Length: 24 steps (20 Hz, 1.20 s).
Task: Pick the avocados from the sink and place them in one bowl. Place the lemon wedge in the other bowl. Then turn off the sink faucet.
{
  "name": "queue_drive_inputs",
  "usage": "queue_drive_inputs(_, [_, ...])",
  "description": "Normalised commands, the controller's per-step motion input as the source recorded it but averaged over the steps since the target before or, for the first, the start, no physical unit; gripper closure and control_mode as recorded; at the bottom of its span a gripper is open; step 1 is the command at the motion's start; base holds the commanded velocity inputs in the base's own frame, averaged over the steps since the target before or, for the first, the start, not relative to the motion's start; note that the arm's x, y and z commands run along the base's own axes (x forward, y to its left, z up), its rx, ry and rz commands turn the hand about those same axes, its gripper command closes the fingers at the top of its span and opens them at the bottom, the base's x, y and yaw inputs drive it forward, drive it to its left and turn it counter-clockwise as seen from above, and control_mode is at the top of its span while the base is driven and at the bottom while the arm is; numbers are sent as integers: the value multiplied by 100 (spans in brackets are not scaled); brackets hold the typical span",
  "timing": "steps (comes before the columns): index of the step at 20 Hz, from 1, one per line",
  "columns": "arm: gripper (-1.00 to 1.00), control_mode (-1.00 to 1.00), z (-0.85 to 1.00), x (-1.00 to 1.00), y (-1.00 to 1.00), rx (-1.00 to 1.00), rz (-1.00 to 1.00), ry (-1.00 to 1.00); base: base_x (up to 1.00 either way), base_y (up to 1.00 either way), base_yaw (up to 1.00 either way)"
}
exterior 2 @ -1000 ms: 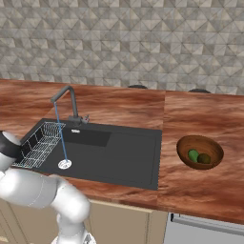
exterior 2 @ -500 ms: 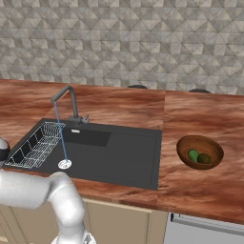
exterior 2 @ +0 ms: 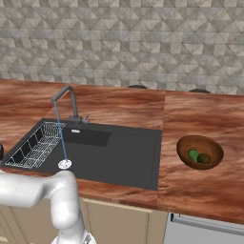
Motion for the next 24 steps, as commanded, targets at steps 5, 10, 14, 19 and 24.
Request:
queue_drive_inputs(5, [100,-100,-51,24,28,0,-1,14,0,0,0])
queue_drive_inputs(10, [-100,-100,-18,15,32,0,-5,8,0,0,0])
queue_drive_inputs(14, [-100,-100,55,-36,0,0,-12,0,0,0,0])
queue_drive_inputs(19, [-100,-100,29,-46,-27,-1,-19,-2,0,0,0])
queue_drive_inputs(24, [-100,-100,-2,22,-96,-6,-33,-6,0,0,0])
